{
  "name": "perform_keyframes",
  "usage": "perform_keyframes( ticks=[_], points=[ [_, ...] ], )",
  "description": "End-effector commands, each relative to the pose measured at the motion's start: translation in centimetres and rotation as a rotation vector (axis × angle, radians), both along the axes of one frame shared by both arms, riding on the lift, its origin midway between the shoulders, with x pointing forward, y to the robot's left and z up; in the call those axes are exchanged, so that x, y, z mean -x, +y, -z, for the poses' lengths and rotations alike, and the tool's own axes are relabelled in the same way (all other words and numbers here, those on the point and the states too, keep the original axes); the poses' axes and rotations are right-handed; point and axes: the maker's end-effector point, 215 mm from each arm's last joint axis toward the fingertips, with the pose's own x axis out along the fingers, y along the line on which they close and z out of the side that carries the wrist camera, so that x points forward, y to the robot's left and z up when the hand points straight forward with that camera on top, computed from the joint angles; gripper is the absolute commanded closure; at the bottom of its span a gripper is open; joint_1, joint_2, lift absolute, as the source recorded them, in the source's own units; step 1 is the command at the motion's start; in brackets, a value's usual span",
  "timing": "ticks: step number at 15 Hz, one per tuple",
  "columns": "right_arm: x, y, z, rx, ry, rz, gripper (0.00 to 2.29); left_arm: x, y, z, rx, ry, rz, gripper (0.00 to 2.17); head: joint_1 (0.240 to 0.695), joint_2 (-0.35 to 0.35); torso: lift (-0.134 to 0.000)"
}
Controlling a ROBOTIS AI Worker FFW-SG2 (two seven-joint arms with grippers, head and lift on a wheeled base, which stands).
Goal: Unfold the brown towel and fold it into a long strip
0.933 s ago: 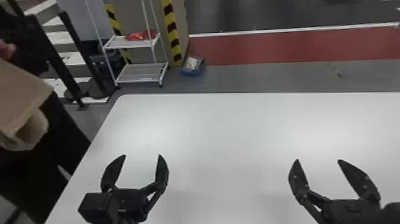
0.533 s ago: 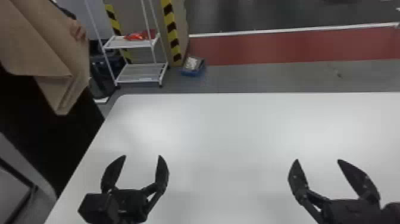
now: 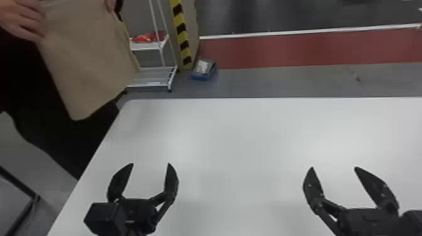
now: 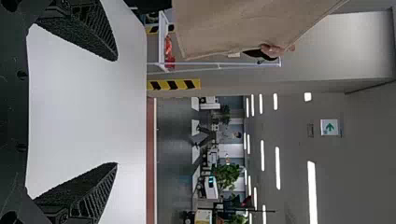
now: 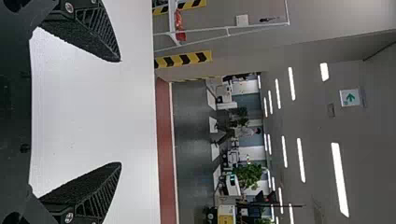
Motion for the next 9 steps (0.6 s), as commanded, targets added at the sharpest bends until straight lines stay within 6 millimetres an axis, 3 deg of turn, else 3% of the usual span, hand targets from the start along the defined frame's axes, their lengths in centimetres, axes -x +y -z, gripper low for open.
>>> perform_keyframes(
  ticks=[1, 9],
  points=[
    [0.00, 0.05, 0.03, 0.000, 0.001, -0.001, 0.09, -0.11, -0.08, -0.04, 0.003, -0.002, -0.001, 0.07, 0.695, 0.172, -0.123],
    [0.09, 0.05, 0.30, -0.001, 0.010, -0.003, 0.09, 0.19, 0.00, -0.20, 0.002, -0.002, -0.005, 0.07, 0.695, 0.176, -0.123]
  ],
)
